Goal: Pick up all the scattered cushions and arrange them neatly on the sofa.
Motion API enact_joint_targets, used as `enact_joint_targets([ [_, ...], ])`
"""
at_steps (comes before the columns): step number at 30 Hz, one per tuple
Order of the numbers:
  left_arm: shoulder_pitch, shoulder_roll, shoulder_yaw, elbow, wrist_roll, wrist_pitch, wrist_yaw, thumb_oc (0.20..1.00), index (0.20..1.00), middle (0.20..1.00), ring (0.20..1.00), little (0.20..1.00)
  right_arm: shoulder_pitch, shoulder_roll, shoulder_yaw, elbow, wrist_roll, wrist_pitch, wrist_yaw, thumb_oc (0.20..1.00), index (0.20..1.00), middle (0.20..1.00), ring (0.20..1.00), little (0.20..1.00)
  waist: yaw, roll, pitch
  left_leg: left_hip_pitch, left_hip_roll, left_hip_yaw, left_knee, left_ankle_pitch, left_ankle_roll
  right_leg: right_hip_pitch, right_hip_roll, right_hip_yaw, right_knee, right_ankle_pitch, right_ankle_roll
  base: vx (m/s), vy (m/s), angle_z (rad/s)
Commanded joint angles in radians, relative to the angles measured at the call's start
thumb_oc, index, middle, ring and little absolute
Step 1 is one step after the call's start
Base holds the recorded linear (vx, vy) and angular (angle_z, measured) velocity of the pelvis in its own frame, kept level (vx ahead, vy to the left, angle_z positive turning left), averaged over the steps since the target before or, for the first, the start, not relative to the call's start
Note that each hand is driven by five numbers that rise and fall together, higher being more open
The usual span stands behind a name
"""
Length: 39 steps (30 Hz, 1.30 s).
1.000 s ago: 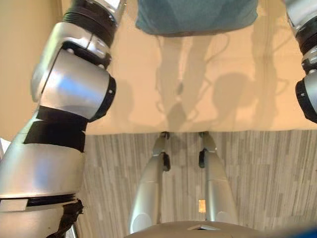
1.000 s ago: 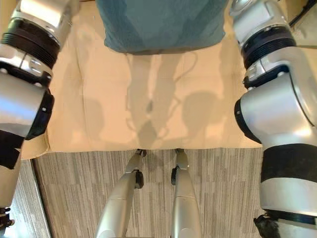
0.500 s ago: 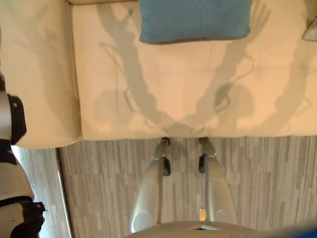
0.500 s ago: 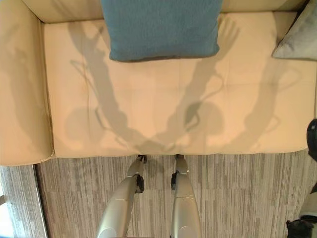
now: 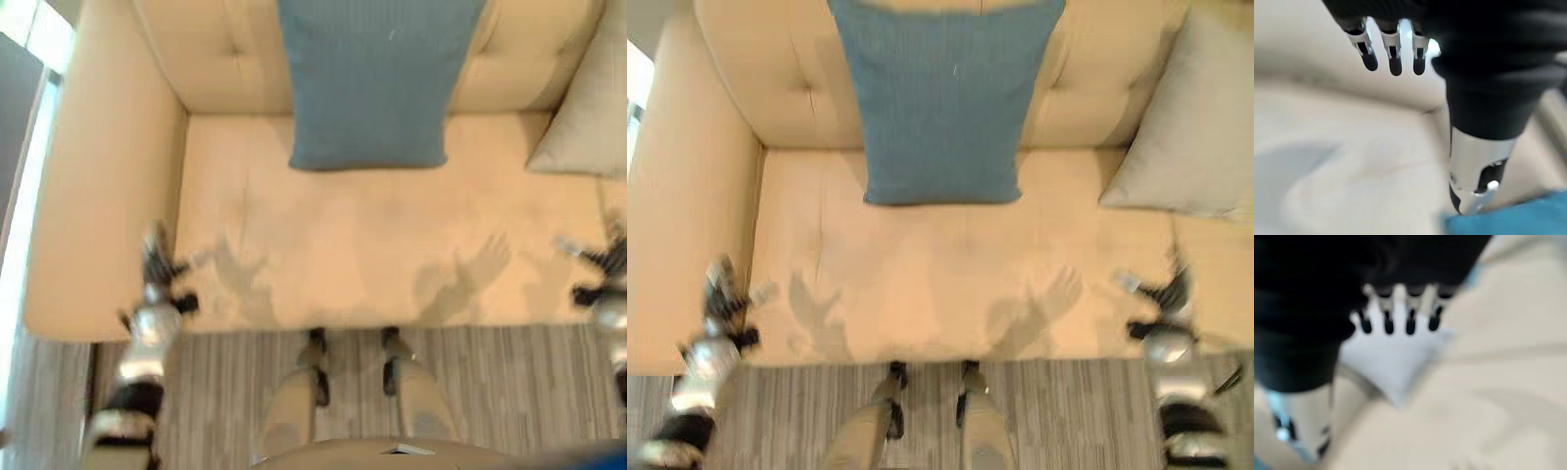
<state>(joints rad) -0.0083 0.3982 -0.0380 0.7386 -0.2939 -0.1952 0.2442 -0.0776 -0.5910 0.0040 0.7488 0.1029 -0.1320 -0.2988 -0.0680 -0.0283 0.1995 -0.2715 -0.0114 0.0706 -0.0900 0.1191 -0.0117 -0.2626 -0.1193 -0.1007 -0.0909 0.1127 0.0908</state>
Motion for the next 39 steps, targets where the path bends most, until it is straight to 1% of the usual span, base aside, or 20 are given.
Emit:
enact_joint_targets([
  [1, -0.060, -0.022, -0.030, 0.217, 0.110, -0.001, -0.065, 1.000, 1.000, 1.000, 1.000, 1.000, -0.020, 0.041, 0.075, 0.110, -0.088, -0.028, 0.062, 1.000, 1.000, 1.000, 1.000, 1.000, 0.018, -0.013, -0.083, 0.063, 0.026, 0.019, 0.062, -0.139, -0.043, 0.057, -0.050, -0.064, 0.018, -0.042, 0.073, 0.04, -0.015, 0.06],
  [2, -0.060, -0.022, -0.029, 0.218, 0.110, -0.002, -0.065, 1.000, 1.000, 1.000, 1.000, 1.000, -0.021, 0.041, 0.076, 0.111, -0.088, -0.029, 0.062, 1.000, 1.000, 1.000, 1.000, 1.000, 0.017, -0.013, -0.082, 0.065, 0.026, 0.019, 0.062, -0.140, -0.043, 0.059, -0.050, -0.064, 0.018, -0.042, 0.073, 0.00, 0.000, 0.00],
  [4, -0.033, -0.089, -0.016, 0.354, 0.105, 0.011, -0.067, 1.000, 1.000, 1.000, 1.000, 1.000, -0.001, 0.112, 0.119, 0.207, -0.107, -0.025, 0.086, 1.000, 1.000, 1.000, 1.000, 1.000, 0.025, -0.018, -0.095, 0.099, 0.026, 0.016, 0.059, -0.146, -0.039, 0.091, -0.042, -0.063, 0.020, -0.053, 0.070, 0.01, -0.005, 0.02],
  [5, -0.033, -0.089, -0.016, 0.355, 0.105, 0.010, -0.067, 1.000, 1.000, 1.000, 1.000, 1.000, -0.002, 0.112, 0.120, 0.209, -0.107, -0.026, 0.085, 1.000, 1.000, 1.000, 1.000, 1.000, 0.024, -0.018, -0.094, 0.101, 0.026, 0.016, 0.059, -0.146, -0.040, 0.093, -0.042, -0.063, 0.019, -0.053, 0.070, 0.02, -0.001, 0.04],
  [8, 0.016, -0.151, -0.020, 0.526, 0.197, 0.049, -0.082, 1.000, 1.000, 1.000, 1.000, 1.000, 0.057, 0.244, 0.170, 0.400, -0.140, -0.001, 0.129, 1.000, 1.000, 1.000, 1.000, 1.000, 0.040, -0.025, -0.129, 0.182, 0.028, 0.022, 0.038, -0.156, -0.038, 0.163, -0.035, -0.081, 0.023, -0.073, 0.068, 0.00, 0.022, 0.04],
  [13, 0.055, -0.169, 0.012, 0.572, 0.198, 0.066, -0.090, 1.000, 1.000, 1.000, 1.000, 1.000, 0.103, 0.295, 0.170, 0.478, -0.141, 0.015, 0.158, 1.000, 1.000, 1.000, 1.000, 1.000, 0.052, -0.034, -0.153, 0.243, 0.020, 0.026, 0.030, -0.178, -0.028, 0.217, -0.036, -0.083, 0.022, -0.082, 0.070, 0.01, 0.061, -0.02],
  [17, 0.051, -0.165, -0.009, 0.563, 0.217, 0.062, -0.105, 1.000, 1.000, 1.000, 1.000, 1.000, 0.123, 0.310, 0.163, 0.513, -0.138, 0.030, 0.169, 1.000, 1.000, 1.000, 1.000, 1.000, 0.052, -0.042, -0.153, 0.262, 0.010, 0.026, 0.030, -0.188, -0.018, 0.227, -0.045, -0.079, 0.030, -0.077, 0.076, -0.08, 0.109, -0.07],
  [18, 0.029, -0.161, -0.041, 0.540, 0.227, 0.055, -0.112, 1.000, 1.000, 1.000, 1.000, 1.000, 0.113, 0.307, 0.164, 0.508, -0.128, 0.034, 0.166, 1.000, 1.000, 1.000, 1.000, 1.000, 0.051, -0.043, -0.136, 0.252, 0.004, 0.038, 0.014, -0.179, -0.016, 0.197, -0.055, -0.084, 0.032, -0.047, 0.091, -0.19, 0.130, -0.16],
  [20, 0.016, -0.157, -0.056, 0.530, 0.232, 0.054, -0.114, 1.000, 1.000, 1.000, 1.000, 1.000, 0.101, 0.307, 0.173, 0.495, -0.135, 0.040, 0.164, 1.000, 1.000, 1.000, 1.000, 1.000, 0.050, -0.044, -0.127, 0.237, 0.002, 0.037, 0.006, -0.172, -0.014, 0.162, -0.063, -0.088, 0.040, -0.027, 0.104, -0.23, 0.098, -0.27],
  [22, 0.005, -0.152, -0.066, 0.523, 0.234, 0.053, -0.112, 1.000, 1.000, 1.000, 1.000, 1.000, 0.091, 0.307, 0.181, 0.489, -0.143, 0.044, 0.165, 1.000, 1.000, 1.000, 1.000, 1.000, 0.050, -0.044, -0.116, 0.228, 0.005, 0.037, 0.008, -0.165, -0.010, 0.132, -0.067, -0.085, 0.074, -0.022, 0.109, -0.21, 0.050, -0.28],
  [23, -0.005, -0.146, -0.076, 0.517, 0.234, 0.055, -0.111, 1.000, 1.000, 1.000, 1.000, 1.000, 0.081, 0.307, 0.188, 0.481, -0.142, 0.045, 0.164, 1.000, 1.000, 1.000, 1.000, 1.000, 0.054, -0.045, -0.106, 0.217, 0.009, 0.037, 0.013, -0.158, -0.005, 0.122, -0.064, -0.083, 0.109, -0.040, 0.108, -0.27, 0.064, -0.19],
  [26, -0.017, -0.130, -0.089, 0.508, 0.232, 0.062, -0.116, 1.000, 1.000, 1.000, 1.000, 1.000, 0.074, 0.308, 0.205, 0.473, -0.135, 0.043, 0.173, 1.000, 1.000, 1.000, 1.000, 1.000, 0.071, -0.038, -0.095, 0.186, 0.022, 0.035, 0.028, -0.133, 0.008, 0.137, -0.028, -0.070, 0.270, -0.143, 0.081, -0.24, 0.065, -0.05],
  [28, -0.013, -0.122, -0.085, 0.512, 0.230, 0.068, -0.120, 1.000, 1.000, 1.000, 1.000, 1.000, 0.081, 0.314, 0.207, 0.473, -0.124, 0.041, 0.179, 1.000, 1.000, 1.000, 1.000, 1.000, 0.083, -0.037, -0.105, 0.169, 0.026, 0.032, 0.037, -0.123, 0.011, 0.167, 0.004, -0.050, 0.328, -0.202, 0.066, -0.24, -0.005, 0.02],
  [29, -0.010, -0.122, -0.075, 0.518, 0.221, 0.071, -0.119, 1.000, 1.000, 1.000, 1.000, 1.000, 0.078, 0.319, 0.209, 0.472, -0.120, 0.040, 0.178, 1.000, 1.000, 1.000, 1.000, 1.000, 0.101, -0.046, -0.122, 0.136, 0.024, 0.037, 0.045, -0.107, 0.011, 0.211, 0.030, -0.035, 0.340, -0.217, 0.061, -0.21, -0.041, -0.03],
  [30, -0.010, -0.121, -0.075, 0.518, 0.221, 0.071, -0.119, 1.000, 1.000, 1.000, 1.000, 1.000, 0.079, 0.319, 0.209, 0.472, -0.120, 0.040, 0.178, 1.000, 1.000, 1.000, 1.000, 1.000, 0.101, -0.047, -0.121, 0.137, 0.023, 0.037, 0.045, -0.107, 0.011, 0.213, 0.029, -0.035, 0.340, -0.219, 0.062, -0.33, -0.118, 0.02],
  [31, -0.004, -0.123, -0.068, 0.517, 0.209, 0.070, -0.117, 1.000, 1.000, 1.000, 1.000, 1.000, 0.072, 0.322, 0.227, 0.455, -0.131, 0.042, 0.171, 1.000, 1.000, 1.000, 1.000, 1.000, 0.134, -0.067, -0.129, 0.104, 0.026, 0.057, 0.056, -0.091, 0.001, 0.276, 0.030, -0.065, 0.266, -0.246, 0.040, -0.17, -0.075, -0.02],
  [33, 0.000, -0.128, -0.059, 0.520, 0.200, 0.069, -0.117, 1.000, 1.000, 1.000, 1.000, 1.000, 0.069, 0.331, 0.238, 0.449, -0.139, 0.041, 0.165, 1.000, 1.000, 1.000, 1.000, 1.000, 0.141, -0.070, -0.132, 0.089, 0.033, 0.065, 0.061, -0.081, -0.006, 0.289, 0.032, -0.078, 0.230, -0.252, 0.032, -0.26, -0.115, -0.34],
  [35, -0.016, -0.142, -0.075, 0.523, 0.200, 0.071, -0.109, 1.000, 1.000, 1.000, 1.000, 1.000, 0.060, 0.331, 0.257, 0.434, -0.137, 0.036, 0.155, 1.000, 1.000, 1.000, 1.000, 1.000, 0.138, -0.066, -0.120, 0.022, 0.070, 0.072, 0.094, -0.018, -0.044, 0.307, 0.088, -0.049, 0.126, -0.270, -0.007, -0.43, -0.189, -0.19],
  [37, -0.052, -0.155, -0.117, 0.496, 0.211, 0.068, -0.098, 1.000, 1.000, 1.000, 1.000, 1.000, 0.051, 0.315, 0.267, 0.444, -0.127, 0.038, 0.136, 1.000, 1.000, 1.000, 1.000, 1.000, 0.125, -0.050, -0.076, -0.041, 0.099, 0.059, 0.114, 0.041, -0.093, 0.312, 0.127, -0.049, 0.049, -0.239, -0.027, -0.60, -0.153, 0.36],
  [39, -0.064, -0.166, -0.130, 0.500, 0.216, 0.068, -0.099, 1.000, 1.000, 1.000, 1.000, 1.000, 0.051, 0.308, 0.267, 0.458, -0.122, 0.039, 0.136, 1.000, 1.000, 1.000, 1.000, 1.000, 0.102, -0.061, -0.059, -0.020, 0.091, 0.033, 0.212, -0.047, -0.065, 0.276, 0.102, -0.069, 0.073, -0.217, -0.035, -0.44, -0.020, 0.50],
])
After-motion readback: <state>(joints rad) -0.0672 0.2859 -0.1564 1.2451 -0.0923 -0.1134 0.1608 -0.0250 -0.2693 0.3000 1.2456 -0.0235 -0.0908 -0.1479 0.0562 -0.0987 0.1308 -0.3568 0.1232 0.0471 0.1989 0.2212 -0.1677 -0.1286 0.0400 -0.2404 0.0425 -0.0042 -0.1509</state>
